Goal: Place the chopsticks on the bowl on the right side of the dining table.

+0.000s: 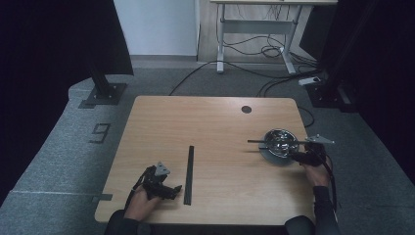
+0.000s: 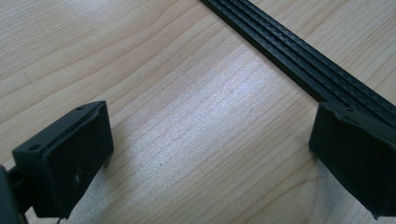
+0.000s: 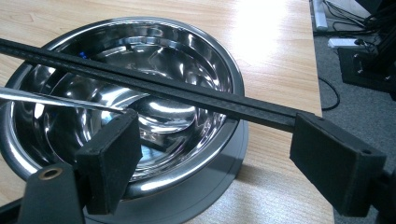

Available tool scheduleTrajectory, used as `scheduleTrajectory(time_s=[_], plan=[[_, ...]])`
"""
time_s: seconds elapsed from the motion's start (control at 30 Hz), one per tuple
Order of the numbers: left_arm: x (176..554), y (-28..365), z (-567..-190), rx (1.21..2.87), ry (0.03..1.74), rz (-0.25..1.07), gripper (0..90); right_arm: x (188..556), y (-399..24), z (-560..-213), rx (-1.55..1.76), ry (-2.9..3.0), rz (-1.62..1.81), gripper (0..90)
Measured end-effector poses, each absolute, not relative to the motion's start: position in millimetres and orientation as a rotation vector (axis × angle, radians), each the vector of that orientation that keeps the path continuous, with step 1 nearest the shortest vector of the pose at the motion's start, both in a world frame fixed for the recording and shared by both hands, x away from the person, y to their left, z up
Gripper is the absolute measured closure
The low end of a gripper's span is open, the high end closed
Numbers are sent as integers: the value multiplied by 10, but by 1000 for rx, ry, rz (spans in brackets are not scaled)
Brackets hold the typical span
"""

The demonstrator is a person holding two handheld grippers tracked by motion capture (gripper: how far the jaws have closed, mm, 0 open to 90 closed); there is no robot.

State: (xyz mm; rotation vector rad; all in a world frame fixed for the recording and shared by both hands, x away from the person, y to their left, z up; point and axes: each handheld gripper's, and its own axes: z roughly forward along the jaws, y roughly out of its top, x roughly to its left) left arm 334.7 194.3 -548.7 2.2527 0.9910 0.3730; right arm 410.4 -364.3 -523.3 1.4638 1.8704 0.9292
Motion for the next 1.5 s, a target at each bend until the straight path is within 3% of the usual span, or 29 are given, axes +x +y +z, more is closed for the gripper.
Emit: scheduleTrajectory(time_s=[0.5, 1.03, 1.5], plan=[[3348, 1948, -5487, 2255, 986, 371, 0, 3855, -3713, -5015, 1454, 1956, 888, 0], [3348, 1949, -5486, 2256, 985, 371, 0, 3294, -3514, -4778, 1402, 2053, 863, 0], [3349, 1950, -5487, 2255, 984, 370, 0, 3223, -2823, -4678, 1279, 2226, 942, 0]])
